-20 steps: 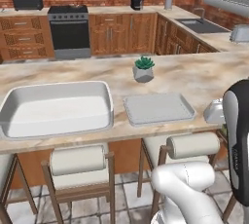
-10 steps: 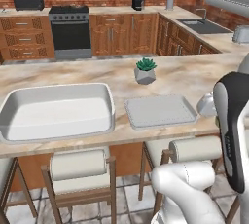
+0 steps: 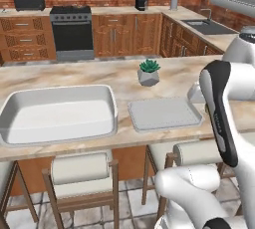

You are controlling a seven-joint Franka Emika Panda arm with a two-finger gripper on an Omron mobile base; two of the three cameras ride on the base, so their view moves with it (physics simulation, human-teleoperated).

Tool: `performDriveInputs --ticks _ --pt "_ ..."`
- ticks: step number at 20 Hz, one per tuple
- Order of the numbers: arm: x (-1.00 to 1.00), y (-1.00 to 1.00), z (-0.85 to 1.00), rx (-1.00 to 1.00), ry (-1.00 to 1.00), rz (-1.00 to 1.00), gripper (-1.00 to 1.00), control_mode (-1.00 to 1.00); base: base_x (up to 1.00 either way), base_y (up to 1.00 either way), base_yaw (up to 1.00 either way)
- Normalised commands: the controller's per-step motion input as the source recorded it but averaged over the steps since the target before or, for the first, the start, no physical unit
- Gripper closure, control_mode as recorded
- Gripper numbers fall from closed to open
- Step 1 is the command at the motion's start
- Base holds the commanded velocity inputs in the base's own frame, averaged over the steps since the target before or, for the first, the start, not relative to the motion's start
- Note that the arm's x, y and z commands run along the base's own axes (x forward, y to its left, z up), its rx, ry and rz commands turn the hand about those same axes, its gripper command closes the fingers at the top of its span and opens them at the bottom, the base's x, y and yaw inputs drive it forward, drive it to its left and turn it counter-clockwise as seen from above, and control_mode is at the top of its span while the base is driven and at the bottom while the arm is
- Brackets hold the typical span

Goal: Place the cold items (lemon wedge and cucumber) from the fridge in one tupperware on the dining counter. Place the warm items (hot dog and kebab skewer) in the stove area in another tupperware.

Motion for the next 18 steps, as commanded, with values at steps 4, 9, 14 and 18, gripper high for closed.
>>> performDriveInputs --ticks 4,9,14,18 --pt "0.99 -0.06 -0.27 0.0 0.0 0.12 1.0 -1.0 0.0 0.0 0.0" --pt "1.0 -0.18 -0.48 0.0 -0.03 0.17 1.0 -1.0 0.0 0.0 0.0" --pt "1.0 -0.27 -0.55 0.0 -0.05 0.22 1.0 -1.0 0.0 0.0 0.0" --pt "0.92 -0.37 -0.6 0.0 -0.05 0.3 1.0 -1.0 0.0 0.0 0.0"
